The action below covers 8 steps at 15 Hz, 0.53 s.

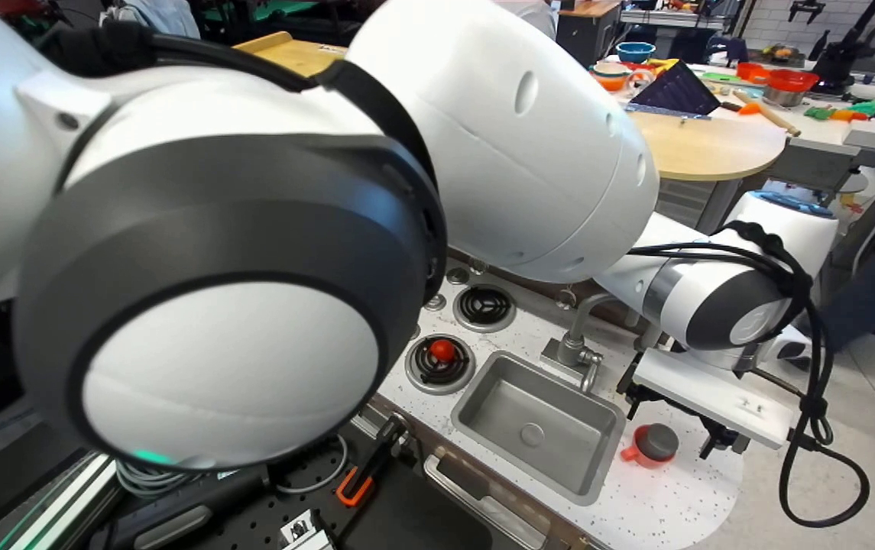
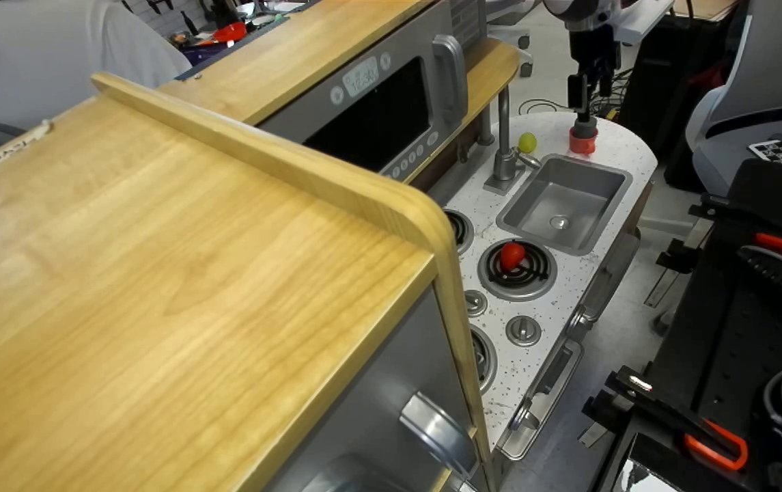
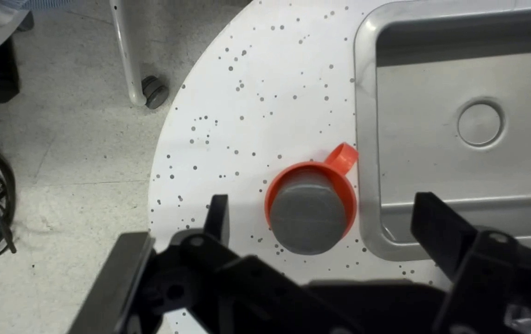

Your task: Put the grey cylinder in the orange mug, remove the cylinder from the mug

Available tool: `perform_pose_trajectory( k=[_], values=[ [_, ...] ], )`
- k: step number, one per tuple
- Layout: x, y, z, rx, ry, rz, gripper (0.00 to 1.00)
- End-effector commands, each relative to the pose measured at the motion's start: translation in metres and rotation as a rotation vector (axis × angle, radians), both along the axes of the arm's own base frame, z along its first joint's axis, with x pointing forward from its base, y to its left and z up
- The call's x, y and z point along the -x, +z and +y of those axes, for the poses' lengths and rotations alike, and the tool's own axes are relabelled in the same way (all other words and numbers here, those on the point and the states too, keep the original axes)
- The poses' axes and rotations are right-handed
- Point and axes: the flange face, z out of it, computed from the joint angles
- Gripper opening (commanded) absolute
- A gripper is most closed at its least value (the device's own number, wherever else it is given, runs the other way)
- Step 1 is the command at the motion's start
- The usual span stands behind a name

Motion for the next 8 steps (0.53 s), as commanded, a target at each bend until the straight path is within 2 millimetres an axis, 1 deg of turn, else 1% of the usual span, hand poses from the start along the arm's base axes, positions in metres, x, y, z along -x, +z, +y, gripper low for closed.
perform_pose_trajectory(
  k=[1,8],
  values=[
    [-0.004,-0.012,-0.003,0.014,0.011,0.0,1.0],
    [-0.003,-0.032,-0.004,0.006,0.018,0.015,1.0]
  ],
)
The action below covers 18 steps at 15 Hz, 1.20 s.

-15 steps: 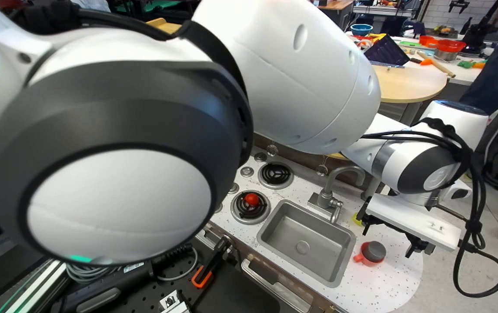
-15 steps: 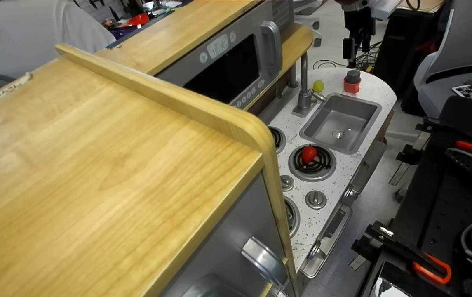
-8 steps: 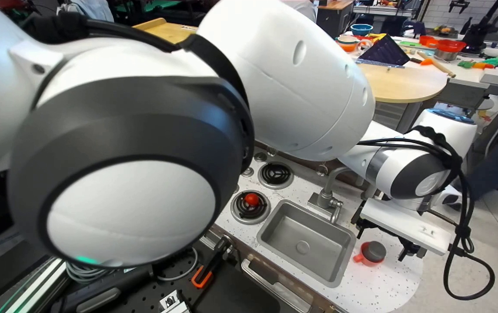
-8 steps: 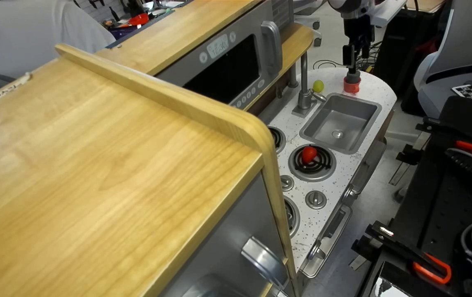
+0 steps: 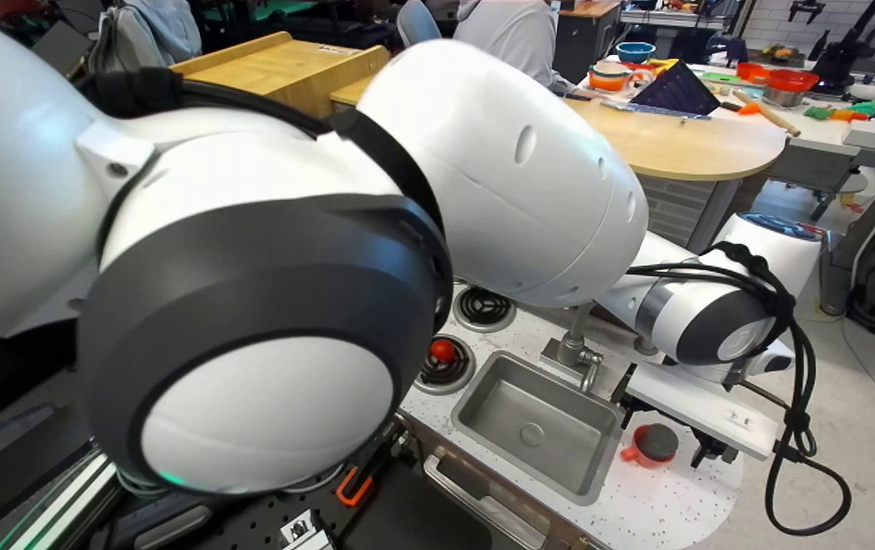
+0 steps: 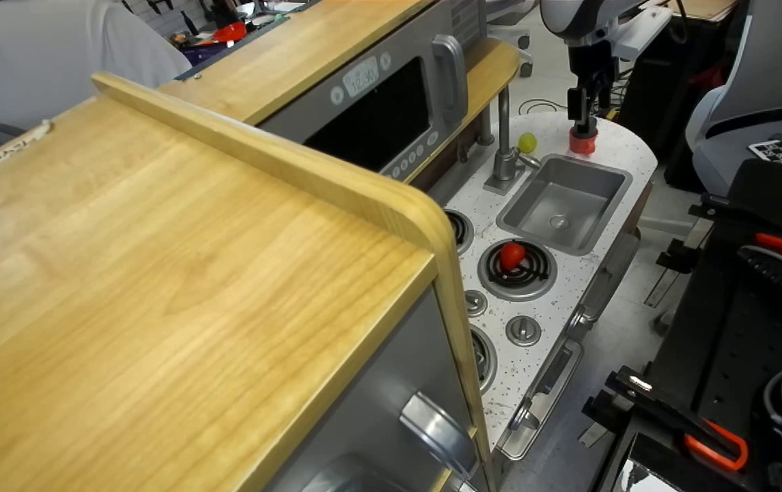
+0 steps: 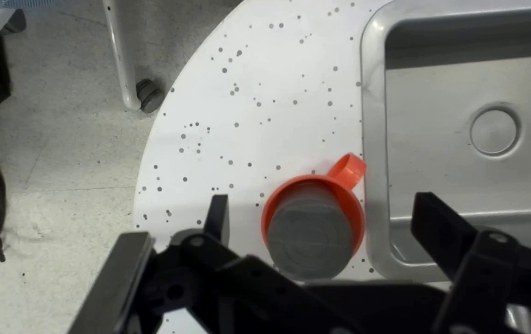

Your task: Put the grey cylinder in the orange mug, remove the cylinder from the mug

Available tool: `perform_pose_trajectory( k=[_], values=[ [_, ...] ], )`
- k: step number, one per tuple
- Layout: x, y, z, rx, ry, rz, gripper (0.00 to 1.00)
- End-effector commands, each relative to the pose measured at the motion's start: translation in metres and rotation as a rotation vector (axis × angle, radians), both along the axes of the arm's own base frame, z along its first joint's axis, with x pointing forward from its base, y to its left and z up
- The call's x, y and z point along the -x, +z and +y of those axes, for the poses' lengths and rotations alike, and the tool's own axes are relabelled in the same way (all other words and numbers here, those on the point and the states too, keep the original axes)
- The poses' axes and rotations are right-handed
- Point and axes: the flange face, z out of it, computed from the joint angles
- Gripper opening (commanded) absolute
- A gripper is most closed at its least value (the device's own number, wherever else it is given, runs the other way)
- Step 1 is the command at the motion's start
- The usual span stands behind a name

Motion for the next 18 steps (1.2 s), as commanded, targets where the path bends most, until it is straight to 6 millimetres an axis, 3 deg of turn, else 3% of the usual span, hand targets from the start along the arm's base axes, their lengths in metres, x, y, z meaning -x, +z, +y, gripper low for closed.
perform_pose_trajectory(
  k=[1,5,6,8,14,18],
  values=[
    [-0.004,-0.01,-0.004,0.007,0.017,0.005,1.0],
    [-0.01,-0.014,0.0,0.007,0.023,-0.001,0.99],
    [-0.013,-0.013,0.002,0.009,0.025,-0.007,0.74],
    [-0.017,-0.011,0.003,0.012,0.032,-0.016,0.7],
    [-0.022,-0.006,0.001,0.025,0.027,-0.026,0.23],
    [-0.025,0.011,0.002,0.01,0.028,-0.037,0.22]
  ],
)
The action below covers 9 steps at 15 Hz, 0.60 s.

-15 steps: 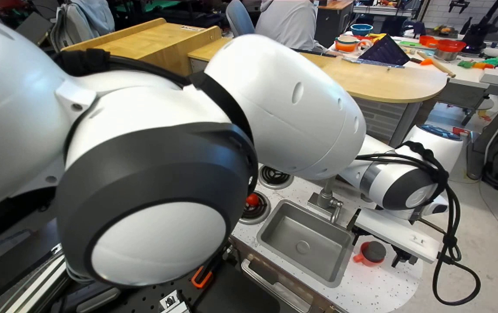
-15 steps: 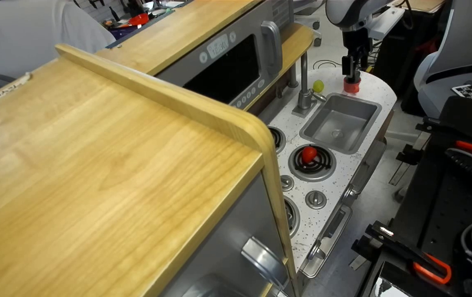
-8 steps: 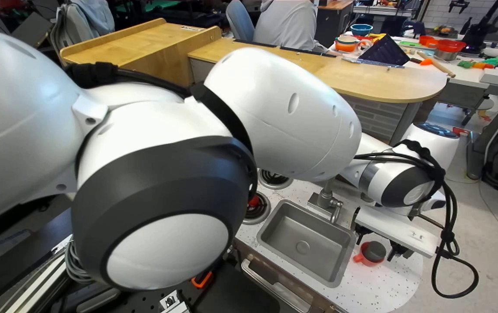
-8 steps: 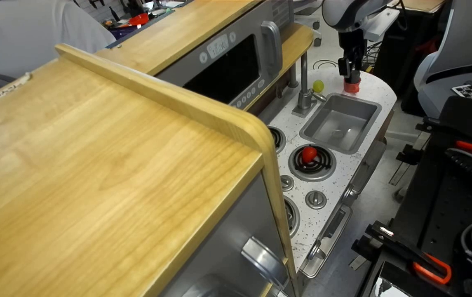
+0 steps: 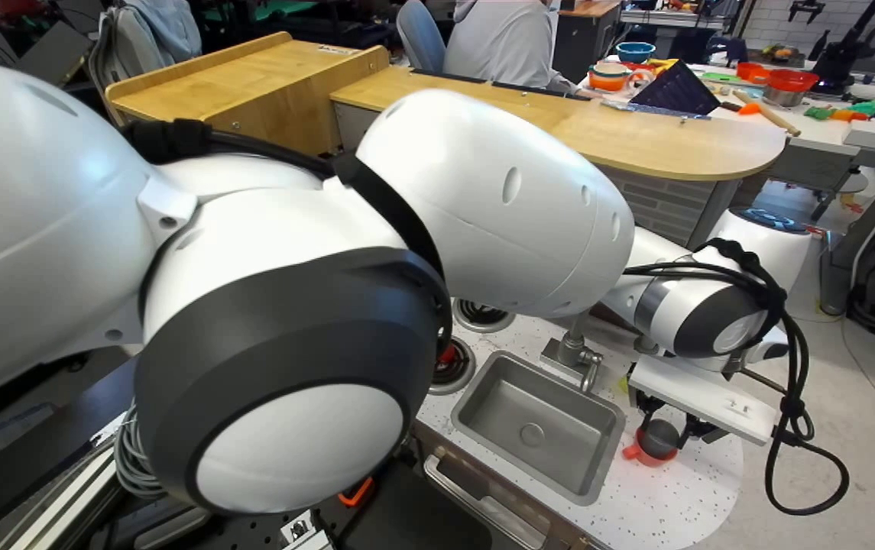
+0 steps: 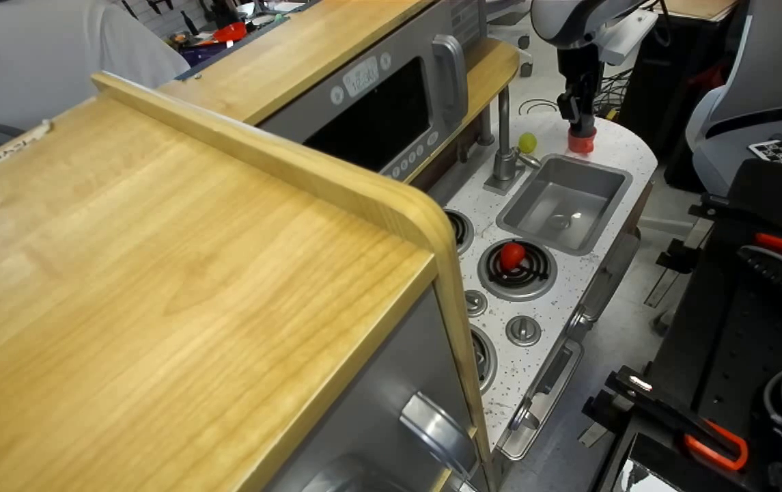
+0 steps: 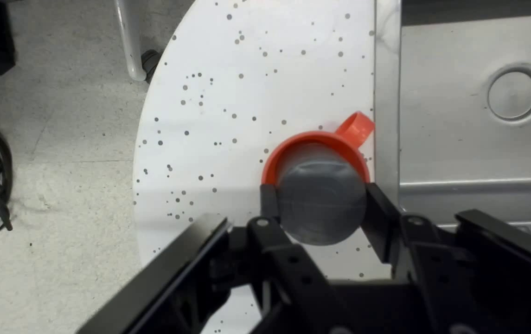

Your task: Put the grey cylinder in the orange mug, remove the cylinder from the mug

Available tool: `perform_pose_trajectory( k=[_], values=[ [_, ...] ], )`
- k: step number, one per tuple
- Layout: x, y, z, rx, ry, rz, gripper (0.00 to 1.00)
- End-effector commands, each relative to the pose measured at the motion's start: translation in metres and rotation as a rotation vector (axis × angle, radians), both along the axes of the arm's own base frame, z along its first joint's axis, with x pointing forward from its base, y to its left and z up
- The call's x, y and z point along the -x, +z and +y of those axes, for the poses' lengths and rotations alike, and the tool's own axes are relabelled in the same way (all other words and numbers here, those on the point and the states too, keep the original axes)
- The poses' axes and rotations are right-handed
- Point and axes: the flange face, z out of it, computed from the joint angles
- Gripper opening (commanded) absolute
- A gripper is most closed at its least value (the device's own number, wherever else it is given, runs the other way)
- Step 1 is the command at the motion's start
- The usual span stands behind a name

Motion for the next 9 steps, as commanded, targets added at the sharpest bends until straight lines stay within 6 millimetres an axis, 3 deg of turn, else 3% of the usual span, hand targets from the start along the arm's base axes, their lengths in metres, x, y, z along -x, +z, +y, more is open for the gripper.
perform_pose_trajectory(
  k=[1,7,9],
  values=[
    [-0.009,0.025,0.003,-0.029,0.008,0.005,0.22],
    [-0.019,0.086,0.017,-0.097,0.04,0.022,0.22],
    [-0.01,0.085,0.012,-0.095,0.045,0.033,0.22]
  ],
)
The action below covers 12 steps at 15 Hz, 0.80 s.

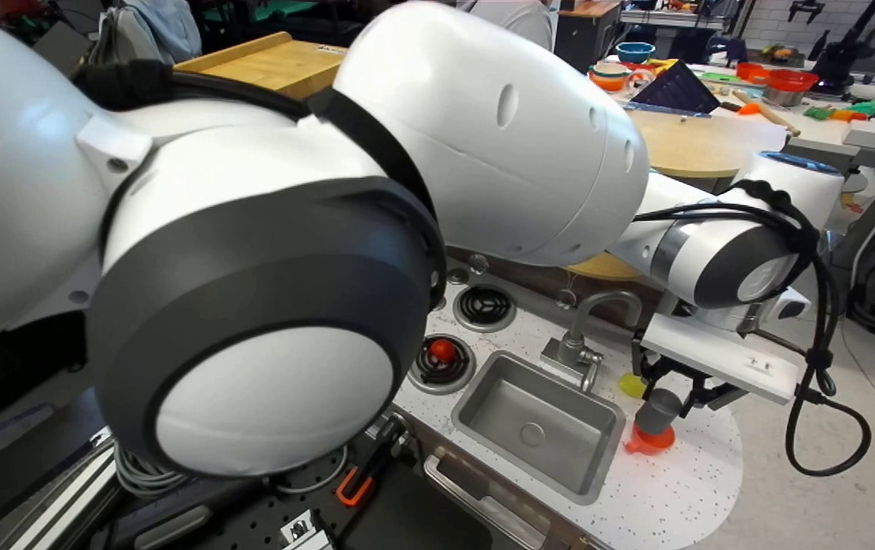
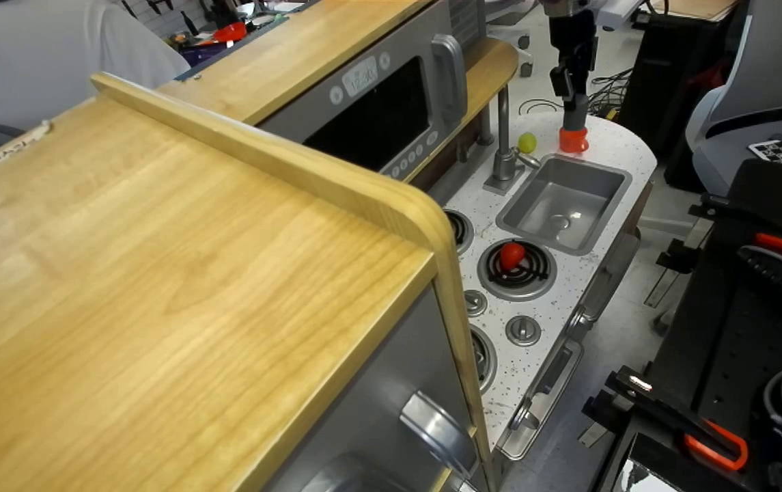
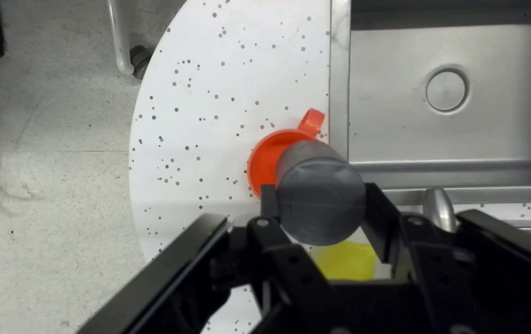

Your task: Put the grey cylinder in the orange mug, remove the cylinder from the mug

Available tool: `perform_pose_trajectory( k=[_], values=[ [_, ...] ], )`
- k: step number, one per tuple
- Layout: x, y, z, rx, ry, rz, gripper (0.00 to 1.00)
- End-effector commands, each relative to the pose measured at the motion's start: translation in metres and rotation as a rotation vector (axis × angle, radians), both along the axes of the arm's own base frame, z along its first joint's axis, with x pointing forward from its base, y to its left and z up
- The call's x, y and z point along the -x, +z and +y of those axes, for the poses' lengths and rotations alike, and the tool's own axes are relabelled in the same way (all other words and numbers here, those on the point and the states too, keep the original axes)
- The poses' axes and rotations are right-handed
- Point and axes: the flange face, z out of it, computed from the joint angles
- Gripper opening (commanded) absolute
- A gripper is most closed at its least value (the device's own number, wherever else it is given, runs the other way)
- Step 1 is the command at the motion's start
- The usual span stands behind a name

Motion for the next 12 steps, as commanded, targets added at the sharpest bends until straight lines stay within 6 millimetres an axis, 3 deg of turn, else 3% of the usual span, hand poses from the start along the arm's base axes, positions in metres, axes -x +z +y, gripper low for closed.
perform_pose_trajectory(
  k=[1,8,12],
  values=[
    [0.008,0.033,0.0,-0.045,0.013,0.023,0.22],
    [0.042,0.03,-0.026,-0.016,-0.063,0.064,0.22],
    [0.073,0.01,-0.039,-0.012,-0.097,0.108,0.22]
  ],
)
